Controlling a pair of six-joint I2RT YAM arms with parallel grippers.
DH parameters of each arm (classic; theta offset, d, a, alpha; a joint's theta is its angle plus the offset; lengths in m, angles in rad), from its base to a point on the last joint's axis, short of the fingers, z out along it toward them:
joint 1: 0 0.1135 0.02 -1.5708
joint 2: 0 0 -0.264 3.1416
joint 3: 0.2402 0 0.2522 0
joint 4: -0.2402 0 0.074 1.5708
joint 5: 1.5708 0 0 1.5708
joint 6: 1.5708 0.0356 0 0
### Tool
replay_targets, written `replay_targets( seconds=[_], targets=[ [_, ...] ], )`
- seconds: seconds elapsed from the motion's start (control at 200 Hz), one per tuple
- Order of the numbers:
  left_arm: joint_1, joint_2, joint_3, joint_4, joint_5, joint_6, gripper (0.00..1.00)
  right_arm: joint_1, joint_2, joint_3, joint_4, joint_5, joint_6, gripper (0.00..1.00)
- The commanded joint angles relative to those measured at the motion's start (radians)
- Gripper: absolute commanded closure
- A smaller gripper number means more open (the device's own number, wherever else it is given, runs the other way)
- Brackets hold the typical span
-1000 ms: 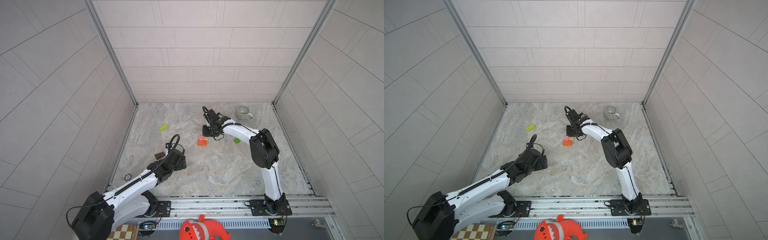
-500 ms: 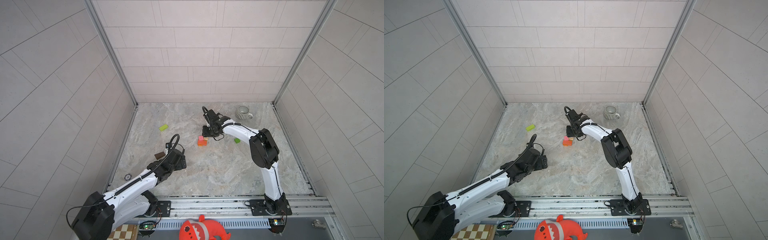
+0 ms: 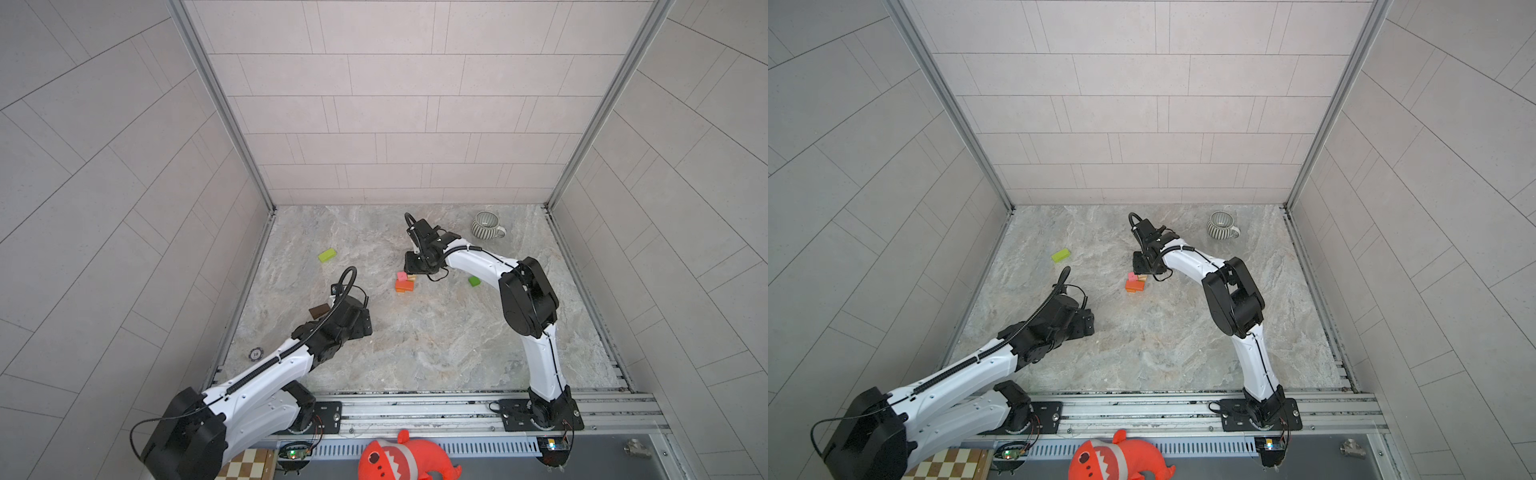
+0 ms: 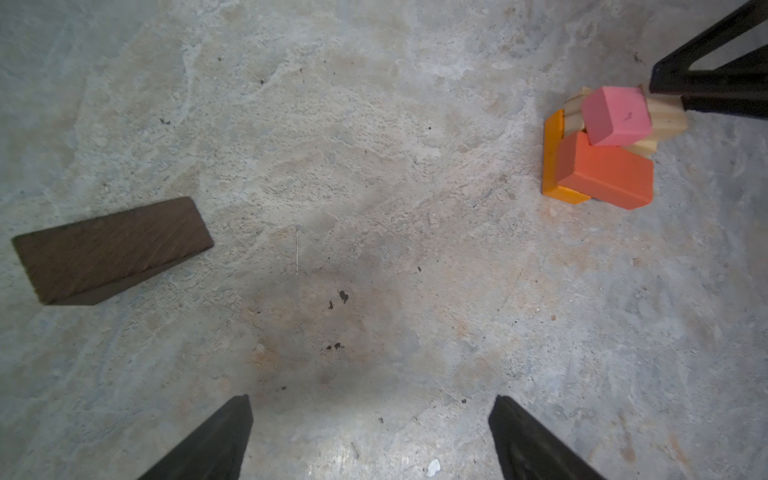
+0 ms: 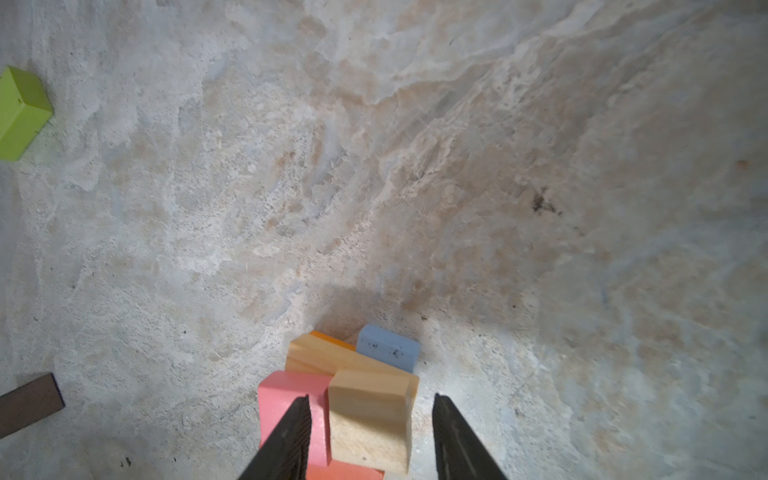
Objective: Build the wood block tower
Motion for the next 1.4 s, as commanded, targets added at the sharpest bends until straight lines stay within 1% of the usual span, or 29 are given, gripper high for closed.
replay_targets(
  seconds=[0.0,0.065,0.14,0.2,0.225,0.245,0.28,0.31,0.35,0.405,0.5,0.615,0.891,1.206,1.396],
  targets=[
    [0.007,0.015,0.063,0.004,0.017,-0.001,0.17,-0.007,-0.103,-0.034,-0.008,0.011,-0.013,0.49],
    [0.007,0.045,0.094,0.011,0.02,0.008,0.31,-0.013,-0.142,-0.065,0.01,0.005,-0.016,0.49],
    [0.008,0.093,0.134,0.021,0.017,0.023,0.44,-0.026,-0.192,-0.118,0.049,-0.006,-0.011,0.49],
    [0.01,0.142,0.17,0.027,0.02,0.033,0.53,-0.042,-0.226,-0.16,0.08,-0.025,-0.007,0.53],
    [0.011,0.163,0.187,0.029,0.02,0.037,0.56,-0.049,-0.237,-0.177,0.094,-0.038,-0.005,0.58],
    [0.011,0.18,0.199,0.031,0.022,0.041,0.6,-0.056,-0.245,-0.19,0.104,-0.048,-0.002,0.64],
    [0.014,0.216,0.222,0.032,0.027,0.047,0.66,-0.071,-0.257,-0.213,0.126,-0.069,0.002,0.83],
    [0.017,0.243,0.241,0.036,0.031,0.05,0.71,-0.081,-0.264,-0.232,0.144,-0.089,0.007,0.92],
    [0.022,0.282,0.263,0.046,0.039,0.055,0.81,-0.095,-0.269,-0.25,0.164,-0.116,0.008,0.97],
    [0.032,0.334,0.285,0.067,0.048,0.056,1.0,-0.109,-0.263,-0.259,0.172,-0.14,0.002,1.0],
    [0.059,0.423,0.337,0.085,0.075,0.062,1.0,-0.125,-0.244,-0.26,0.175,-0.169,-0.014,1.0],
    [0.105,0.526,0.413,0.083,0.173,0.081,1.0,-0.134,-0.227,-0.269,0.202,-0.199,-0.024,1.0],
    [0.129,0.672,0.538,0.129,0.261,0.097,1.0,-0.14,-0.18,-0.282,0.263,-0.272,-0.019,1.0],
    [0.132,0.783,0.624,0.17,0.321,0.08,1.0,-0.141,-0.135,-0.262,0.251,-0.243,-0.037,1.0],
    [0.132,0.818,0.639,0.189,0.337,0.073,1.0,-0.141,-0.111,-0.247,0.23,-0.216,-0.048,1.0]
  ],
)
